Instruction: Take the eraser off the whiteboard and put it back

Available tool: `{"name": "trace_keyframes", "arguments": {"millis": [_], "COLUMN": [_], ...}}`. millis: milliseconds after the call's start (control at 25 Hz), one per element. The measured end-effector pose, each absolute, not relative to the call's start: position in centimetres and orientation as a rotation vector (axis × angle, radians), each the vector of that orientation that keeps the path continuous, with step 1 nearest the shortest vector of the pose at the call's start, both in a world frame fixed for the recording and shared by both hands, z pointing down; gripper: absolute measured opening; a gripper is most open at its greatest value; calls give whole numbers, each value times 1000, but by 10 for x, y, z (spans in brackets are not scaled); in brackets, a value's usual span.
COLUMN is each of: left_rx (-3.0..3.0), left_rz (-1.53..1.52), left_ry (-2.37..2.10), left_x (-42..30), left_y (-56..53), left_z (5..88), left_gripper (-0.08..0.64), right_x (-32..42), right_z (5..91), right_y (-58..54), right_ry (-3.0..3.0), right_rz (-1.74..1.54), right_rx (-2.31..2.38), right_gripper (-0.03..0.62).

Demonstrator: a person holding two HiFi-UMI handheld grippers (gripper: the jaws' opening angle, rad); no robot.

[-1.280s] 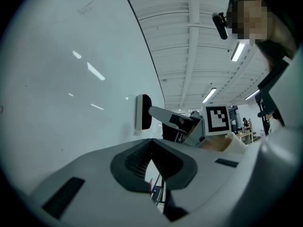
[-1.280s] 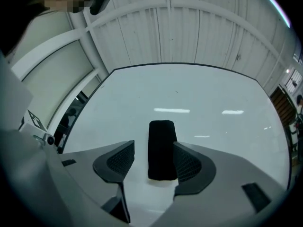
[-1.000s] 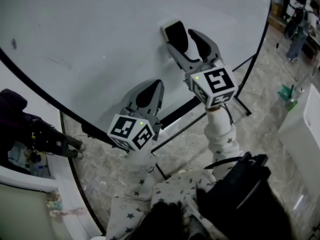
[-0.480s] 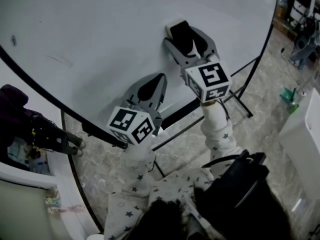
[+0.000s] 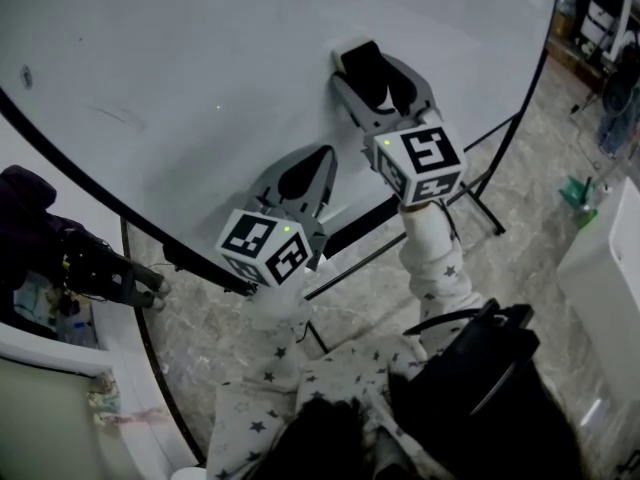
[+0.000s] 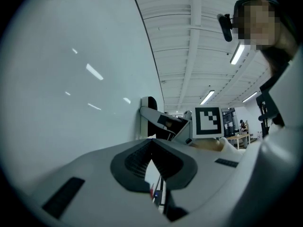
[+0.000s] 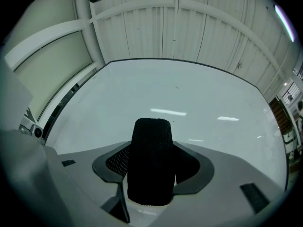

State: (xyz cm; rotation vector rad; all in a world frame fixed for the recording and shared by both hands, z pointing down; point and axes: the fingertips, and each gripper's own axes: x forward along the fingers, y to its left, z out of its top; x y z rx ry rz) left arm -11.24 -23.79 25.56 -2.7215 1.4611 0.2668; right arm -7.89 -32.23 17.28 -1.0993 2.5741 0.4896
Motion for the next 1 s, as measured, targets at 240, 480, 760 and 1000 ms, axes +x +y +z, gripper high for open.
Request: {"name": "trace_keyframes", "arguments": {"millis": [240, 480, 760, 1000], "left_rx": [-2717, -2728, -2759, -2803], "left_rz": [259, 275, 301, 301], "left_ry": [1458, 1439, 1409, 1392], "left_x": [-120, -123, -106, -89], "left_y": [-237, -241, -237, -230], "left_z": [253, 254, 256, 265], "left_gripper": [2, 2, 2, 0], "right_x": [-78, -79, -60, -43], "right_z": [176, 192, 204, 218], "right_y": [-315, -312, -297, -282], "right_ry": [2562, 2587, 2610, 2632], "right_rz": [449, 393, 322, 256], "right_rx": [-1083, -1065, -1056, -1056], "right_gripper": [258, 259, 259, 259]}}
